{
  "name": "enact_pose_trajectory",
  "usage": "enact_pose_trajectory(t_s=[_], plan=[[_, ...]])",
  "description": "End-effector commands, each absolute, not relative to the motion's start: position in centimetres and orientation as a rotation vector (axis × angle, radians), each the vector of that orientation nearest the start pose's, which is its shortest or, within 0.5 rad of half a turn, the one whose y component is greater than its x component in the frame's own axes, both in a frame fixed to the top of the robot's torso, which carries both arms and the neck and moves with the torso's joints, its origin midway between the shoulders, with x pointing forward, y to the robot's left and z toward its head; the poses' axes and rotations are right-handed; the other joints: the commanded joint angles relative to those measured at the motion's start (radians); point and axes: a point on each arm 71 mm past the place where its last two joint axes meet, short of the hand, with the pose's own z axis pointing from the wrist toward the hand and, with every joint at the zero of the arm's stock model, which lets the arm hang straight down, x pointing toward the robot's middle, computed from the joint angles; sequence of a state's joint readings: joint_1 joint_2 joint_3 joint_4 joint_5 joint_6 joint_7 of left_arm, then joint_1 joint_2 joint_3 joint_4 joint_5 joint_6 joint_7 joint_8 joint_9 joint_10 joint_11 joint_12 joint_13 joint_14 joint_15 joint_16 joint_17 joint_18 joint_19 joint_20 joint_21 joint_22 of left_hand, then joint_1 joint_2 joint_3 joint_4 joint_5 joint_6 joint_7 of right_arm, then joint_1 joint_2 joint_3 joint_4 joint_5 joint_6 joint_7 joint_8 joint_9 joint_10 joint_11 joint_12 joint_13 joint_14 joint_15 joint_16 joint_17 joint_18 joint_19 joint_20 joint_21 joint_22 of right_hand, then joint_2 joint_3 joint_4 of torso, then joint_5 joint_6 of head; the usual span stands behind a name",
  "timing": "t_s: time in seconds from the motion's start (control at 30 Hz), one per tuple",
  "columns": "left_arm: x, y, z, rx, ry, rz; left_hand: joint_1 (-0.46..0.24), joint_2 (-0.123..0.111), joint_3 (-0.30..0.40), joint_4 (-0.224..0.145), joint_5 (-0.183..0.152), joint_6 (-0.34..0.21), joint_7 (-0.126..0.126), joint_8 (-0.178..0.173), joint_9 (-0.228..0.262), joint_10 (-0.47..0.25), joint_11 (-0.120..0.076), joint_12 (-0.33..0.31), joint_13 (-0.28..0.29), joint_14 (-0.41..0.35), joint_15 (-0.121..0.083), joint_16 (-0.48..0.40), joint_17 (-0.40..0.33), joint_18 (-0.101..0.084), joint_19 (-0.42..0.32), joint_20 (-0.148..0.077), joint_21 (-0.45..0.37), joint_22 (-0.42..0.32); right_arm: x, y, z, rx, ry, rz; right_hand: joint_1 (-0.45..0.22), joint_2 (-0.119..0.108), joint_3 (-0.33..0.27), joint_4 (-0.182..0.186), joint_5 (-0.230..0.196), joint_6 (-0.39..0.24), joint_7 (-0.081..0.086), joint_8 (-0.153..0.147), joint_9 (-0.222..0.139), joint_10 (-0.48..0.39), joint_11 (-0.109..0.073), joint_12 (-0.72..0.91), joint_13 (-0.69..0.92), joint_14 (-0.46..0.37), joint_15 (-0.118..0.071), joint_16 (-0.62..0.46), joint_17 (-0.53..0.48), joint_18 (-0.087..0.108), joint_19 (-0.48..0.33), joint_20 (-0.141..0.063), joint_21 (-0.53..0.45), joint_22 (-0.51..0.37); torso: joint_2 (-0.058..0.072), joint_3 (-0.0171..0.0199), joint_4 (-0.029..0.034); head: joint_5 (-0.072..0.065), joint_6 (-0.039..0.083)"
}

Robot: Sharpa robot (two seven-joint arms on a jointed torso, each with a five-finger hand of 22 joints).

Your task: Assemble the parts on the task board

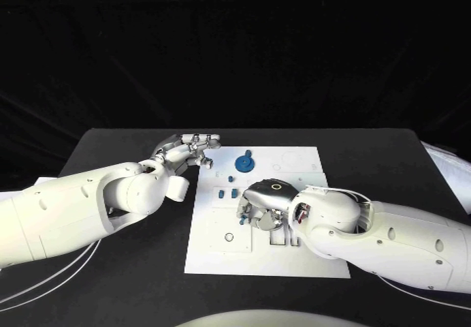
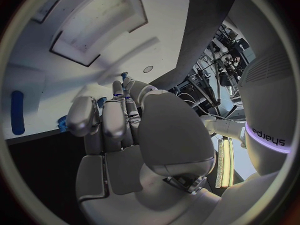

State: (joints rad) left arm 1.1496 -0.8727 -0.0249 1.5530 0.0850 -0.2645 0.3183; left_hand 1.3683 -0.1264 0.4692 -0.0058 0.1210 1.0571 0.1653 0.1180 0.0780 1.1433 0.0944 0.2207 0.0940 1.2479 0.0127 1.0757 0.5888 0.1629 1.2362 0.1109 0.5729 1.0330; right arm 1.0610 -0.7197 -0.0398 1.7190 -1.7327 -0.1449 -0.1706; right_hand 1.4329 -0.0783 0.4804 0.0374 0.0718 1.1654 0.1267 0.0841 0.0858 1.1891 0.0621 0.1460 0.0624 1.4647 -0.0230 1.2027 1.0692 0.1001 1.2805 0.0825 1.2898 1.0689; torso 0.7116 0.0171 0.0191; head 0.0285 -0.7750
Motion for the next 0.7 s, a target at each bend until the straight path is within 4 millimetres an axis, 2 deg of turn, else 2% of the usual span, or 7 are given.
enact_pose_trajectory(t_s=[0.03,0.4,0.6,0.7], plan=[[47.57,21.22,-20.07,-1.283,1.501,-1.58,0.001,0.002,-0.004,-0.003,-0.004,0.0,0.006,0.004,-0.001,-0.004,0.001,0.003,0.001,-0.006,-0.002,-0.007,-0.001,0.015,-0.006,-0.001,-0.006,-0.001,39.74,-8.24,-23.04,-0.597,1.776,0.786,0.002,0.007,0.006,-0.001,0.001,-0.001,0.006,0.001,0.002,-0.001,0.007,-0.003,0.001,0.029,0.009,0.007,0.0,0.006,0.001,0.007,0.002,-0.001,0.0,-0.0003,-0.0002,0.001,-0.001],[47.57,21.26,-20.1,-1.285,1.504,-1.578,0.001,0.002,-0.004,-0.003,-0.004,0.0,0.006,0.004,-0.001,-0.004,0.001,0.003,0.001,-0.006,-0.002,-0.007,-0.001,0.015,-0.006,-0.001,-0.006,-0.001,39.75,-7.93,-23.35,-0.617,1.793,0.767,-0.002,0.005,0.005,-0.002,-0.001,-0.004,0.007,-0.001,0.002,-0.004,0.008,-0.006,0.001,0.029,0.01,0.007,-0.001,0.006,0.0,0.009,0.002,-0.002,0.0,-0.0006,0.0004,0.003,-0.003],[47.55,21.24,-20.11,-1.285,1.506,-1.579,0.001,0.002,-0.004,-0.003,-0.004,0.0,0.006,0.004,-0.001,-0.004,0.001,0.003,0.001,-0.006,-0.002,-0.007,-0.001,0.015,-0.006,-0.001,-0.006,-0.001,39.83,-7.88,-23.72,-0.632,1.819,0.724,-0.052,-0.036,-0.033,0.013,0.017,-0.055,0.023,-0.022,-0.01,-0.059,0.027,-0.037,-0.001,0.024,0.027,0.001,-0.012,0.009,-0.016,0.021,-0.011,-0.022,0.0,-0.0008,0.0003,0.002,-0.004],[47.55,21.25,-20.12,-1.286,1.508,-1.578,0.001,0.002,-0.004,-0.003,-0.004,0.0,0.006,0.004,-0.001,-0.004,0.001,0.003,0.001,-0.006,-0.002,-0.007,-0.001,0.015,-0.006,-0.001,-0.006,-0.001,39.95,-7.96,-23.81,-0.627,1.82,0.706,-0.074,-0.06,-0.067,0.019,0.022,-0.094,0.023,-0.023,-0.018,-0.104,0.034,-0.047,0.0,0.018,0.033,-0.009,-0.027,0.016,-0.033,0.029,-0.029,-0.05,0.0,-0.0004,0.0001,0.001,-0.006]])
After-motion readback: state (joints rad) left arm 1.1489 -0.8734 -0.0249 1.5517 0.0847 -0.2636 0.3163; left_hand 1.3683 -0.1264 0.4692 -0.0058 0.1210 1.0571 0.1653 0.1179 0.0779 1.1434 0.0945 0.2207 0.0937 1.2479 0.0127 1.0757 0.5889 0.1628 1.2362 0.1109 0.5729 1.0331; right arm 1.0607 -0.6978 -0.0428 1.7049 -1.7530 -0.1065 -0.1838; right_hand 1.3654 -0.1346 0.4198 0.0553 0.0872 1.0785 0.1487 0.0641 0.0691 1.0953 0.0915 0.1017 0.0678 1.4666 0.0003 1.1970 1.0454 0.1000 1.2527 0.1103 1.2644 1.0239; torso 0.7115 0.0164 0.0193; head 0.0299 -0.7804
